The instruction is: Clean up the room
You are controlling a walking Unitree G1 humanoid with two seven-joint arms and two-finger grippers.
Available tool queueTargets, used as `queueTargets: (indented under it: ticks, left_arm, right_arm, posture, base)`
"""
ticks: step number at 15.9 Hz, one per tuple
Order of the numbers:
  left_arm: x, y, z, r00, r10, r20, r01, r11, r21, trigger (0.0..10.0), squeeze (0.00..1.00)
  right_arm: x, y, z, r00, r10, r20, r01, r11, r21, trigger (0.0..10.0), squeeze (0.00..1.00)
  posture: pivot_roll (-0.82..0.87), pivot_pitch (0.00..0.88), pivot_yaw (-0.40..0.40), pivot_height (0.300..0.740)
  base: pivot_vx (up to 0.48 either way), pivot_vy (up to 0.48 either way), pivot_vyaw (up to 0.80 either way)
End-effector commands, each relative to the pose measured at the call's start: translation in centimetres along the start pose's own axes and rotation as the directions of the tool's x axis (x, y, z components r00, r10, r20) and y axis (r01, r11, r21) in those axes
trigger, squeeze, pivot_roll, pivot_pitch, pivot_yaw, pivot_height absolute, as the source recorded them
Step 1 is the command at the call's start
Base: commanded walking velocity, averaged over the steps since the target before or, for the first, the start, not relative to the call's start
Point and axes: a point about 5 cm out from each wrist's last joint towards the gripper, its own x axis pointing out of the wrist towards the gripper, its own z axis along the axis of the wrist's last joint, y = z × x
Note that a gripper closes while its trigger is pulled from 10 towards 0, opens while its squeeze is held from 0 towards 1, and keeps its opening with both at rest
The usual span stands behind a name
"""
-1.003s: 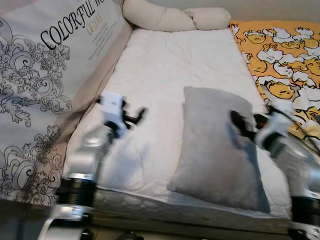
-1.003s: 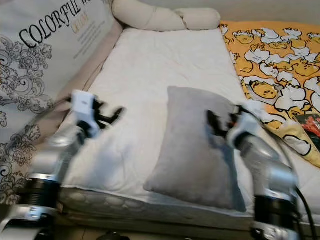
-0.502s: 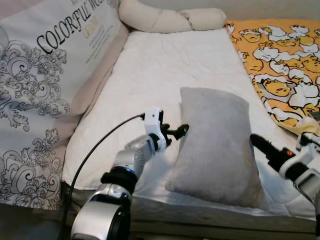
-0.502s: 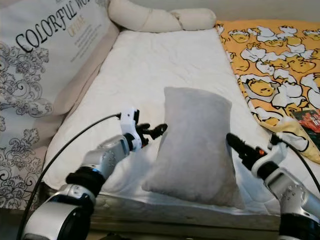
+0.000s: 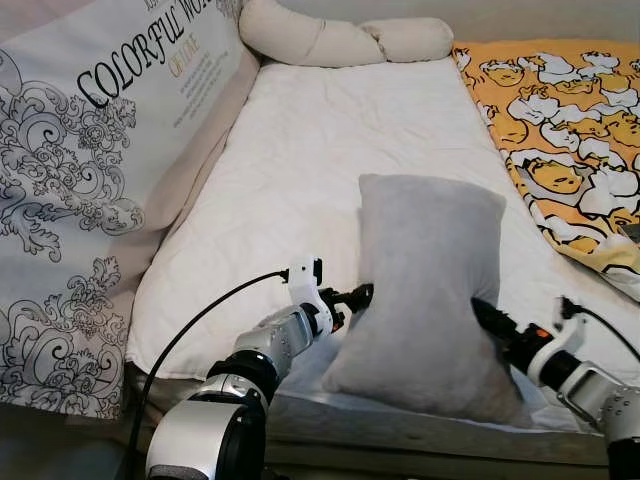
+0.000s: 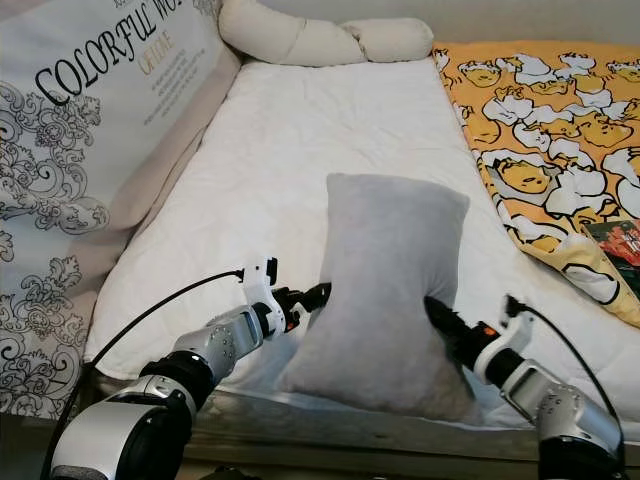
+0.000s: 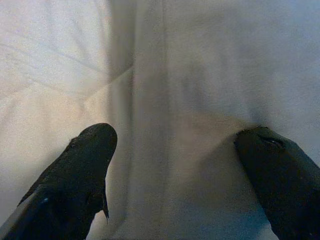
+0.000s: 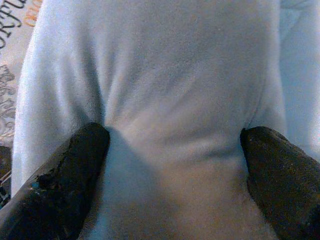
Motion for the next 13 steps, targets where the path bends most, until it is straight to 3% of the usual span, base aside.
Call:
queueTargets:
  ticks: [1,2,3,4,5,8,9,10,11,13]
  left_arm:
    - [2.2,-5.3,-2.1,0.986,-0.165,-0.020,0.163,0.983,-0.083,10.0,0.00]
    - [2.5,-6.1,-2.5,0.979,-0.201,-0.034,0.198,0.977,-0.074,10.0,0.00]
    - [2.7,-7.1,-3.1,0.966,-0.251,-0.058,0.249,0.967,-0.048,10.0,0.00]
    - [2.8,-7.8,-3.4,0.953,-0.293,-0.076,0.291,0.956,-0.032,10.0,0.00]
    - [2.9,-8.5,-3.8,0.938,-0.331,-0.106,0.331,0.943,-0.018,10.0,0.00]
    - [3.0,-8.7,-4.9,0.943,-0.275,-0.188,0.283,0.959,0.015,10.0,0.00]
    - [3.1,-8.7,-4.7,0.948,-0.269,-0.169,0.276,0.961,0.018,6.9,0.00]
    - [3.1,-8.7,-4.4,0.952,-0.268,-0.150,0.274,0.961,0.020,2.3,0.00]
    - [3.2,-8.7,-4.2,0.951,-0.273,-0.143,0.279,0.960,0.023,0.0,0.00]
    - [3.2,-8.8,-4.1,0.950,-0.278,-0.142,0.284,0.959,0.021,0.0,0.00]
  right_arm:
    - [0.5,0.7,-0.4,0.999,0.038,-0.019,-0.038,0.999,-0.005,8.7,0.00]
    - [0.7,0.9,-0.5,0.998,0.050,-0.026,-0.051,0.999,-0.011,5.2,0.00]
    - [0.9,1.1,-0.7,0.997,0.065,-0.037,-0.066,0.998,-0.021,3.3,0.00]
    - [1.1,1.3,-0.7,0.996,0.072,-0.045,-0.074,0.997,-0.033,2.7,0.00]
    - [1.3,1.7,-0.7,0.995,0.088,-0.047,-0.090,0.995,-0.043,0.0,0.00]
    - [1.6,2.0,-0.6,0.995,0.087,-0.056,-0.091,0.994,-0.064,0.0,0.00]
    - [1.6,1.9,-0.6,0.995,0.081,-0.059,-0.085,0.994,-0.074,0.0,0.00]
    - [1.6,1.9,-0.5,0.995,0.078,-0.061,-0.083,0.993,-0.081,0.0,0.00]
    - [1.6,2.0,-0.5,0.995,0.081,-0.062,-0.086,0.993,-0.083,0.0,0.00]
    - [1.7,2.0,-0.5,0.995,0.082,-0.064,-0.087,0.992,-0.087,0.0,0.00]
  posture:
    - [-0.19,0.000,0.086,0.740]
    - [-0.20,0.000,0.088,0.740]
    - [-0.20,0.000,0.089,0.740]
    - [-0.20,0.000,0.090,0.740]
    - [-0.20,0.000,0.091,0.740]
    - [-0.21,0.000,0.091,0.740]
    - [-0.21,0.000,0.090,0.740]
    - [-0.21,0.000,0.087,0.740]
    - [-0.21,0.000,0.086,0.740]
    - [-0.20,0.000,0.086,0.740]
  base:
    - [0.000,0.000,0.00]
    - [0.000,0.000,0.00]
    - [0.000,0.000,0.00]
    - [0.000,0.000,0.00]
    - [0.000,0.000,0.00]
    - [0.000,0.000,0.00]
    - [0.000,0.000,0.00]
    - [0.000,0.000,0.00]
    - [0.000,0.000,0.00]
    - [0.000,0.000,0.00]
